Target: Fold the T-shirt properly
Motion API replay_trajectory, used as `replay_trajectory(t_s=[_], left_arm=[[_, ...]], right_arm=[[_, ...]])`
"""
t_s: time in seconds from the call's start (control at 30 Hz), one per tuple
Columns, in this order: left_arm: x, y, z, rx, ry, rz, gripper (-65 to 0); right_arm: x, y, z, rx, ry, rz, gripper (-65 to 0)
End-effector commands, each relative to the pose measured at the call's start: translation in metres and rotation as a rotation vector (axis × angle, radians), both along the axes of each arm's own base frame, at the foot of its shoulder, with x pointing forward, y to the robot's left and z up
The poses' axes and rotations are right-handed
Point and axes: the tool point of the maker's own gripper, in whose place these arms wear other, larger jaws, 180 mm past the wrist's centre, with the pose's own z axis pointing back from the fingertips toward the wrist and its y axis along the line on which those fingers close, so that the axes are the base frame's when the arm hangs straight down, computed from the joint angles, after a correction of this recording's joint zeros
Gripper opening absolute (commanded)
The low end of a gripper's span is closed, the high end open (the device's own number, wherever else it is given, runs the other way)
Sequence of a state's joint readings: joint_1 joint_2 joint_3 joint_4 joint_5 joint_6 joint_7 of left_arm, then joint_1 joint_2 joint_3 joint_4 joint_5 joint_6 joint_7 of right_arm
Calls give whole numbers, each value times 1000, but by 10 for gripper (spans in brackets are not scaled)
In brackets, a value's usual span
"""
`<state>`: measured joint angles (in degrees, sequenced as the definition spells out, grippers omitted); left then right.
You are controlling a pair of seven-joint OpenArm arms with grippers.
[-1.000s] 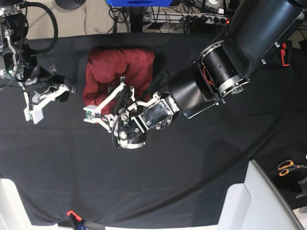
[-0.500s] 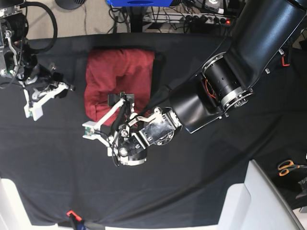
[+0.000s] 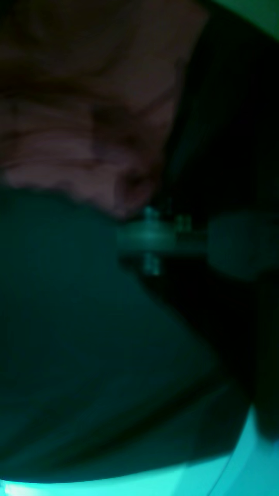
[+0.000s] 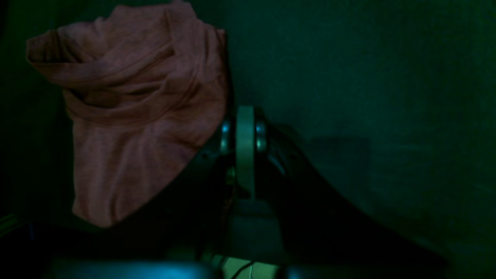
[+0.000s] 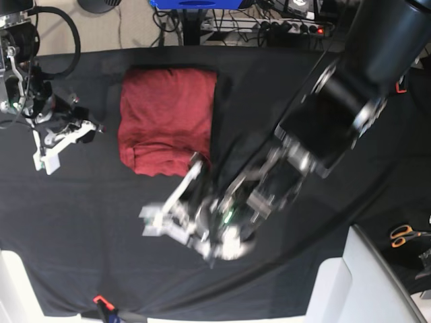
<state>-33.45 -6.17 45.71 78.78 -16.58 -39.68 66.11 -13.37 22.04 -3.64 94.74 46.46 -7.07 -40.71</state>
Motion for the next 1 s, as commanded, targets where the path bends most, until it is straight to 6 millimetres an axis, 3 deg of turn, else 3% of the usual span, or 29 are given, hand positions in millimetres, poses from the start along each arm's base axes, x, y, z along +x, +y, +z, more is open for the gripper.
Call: replay_trajectory(t_s=[0.0,0.17,0.3,0.4,0.5,0.63,0.73,0.8,0.9,0.97], left_arm=[[-3,-19,17,-59,-28,-38,-650],[-36,3,14,-76,-35,-40,-650],[-48,40,4,-183,21,151,-650],[-64,58,-10,-265,74,269,-650],[-85,76,-20,-377,53,326,-650],[-125,91,-43,-413,-18,332,-650],[-154,106,-58,-409,-19,354,-650],[-170,112,-57,-465,-3,395,-650],[-198,122,-61,-509,34,453,-650],[-220,129,-67,-518,70,490,-650]], right_arm=[[9,-3,10,-4,-38,2,-650],[13,-8,13,-11,-48,-3,-650],[13,-15,13,-32,-47,3,-650],[19,-34,18,-155,-120,43,-650],[19,-40,23,-324,-257,220,-650],[-1,-46,18,-367,-368,386,-650],[-16,-75,17,-366,-405,354,-650],[-31,-96,11,-406,-386,347,-650],[-66,-122,-1,-480,-306,350,-650],[-95,-122,-10,-486,-254,390,-650]])
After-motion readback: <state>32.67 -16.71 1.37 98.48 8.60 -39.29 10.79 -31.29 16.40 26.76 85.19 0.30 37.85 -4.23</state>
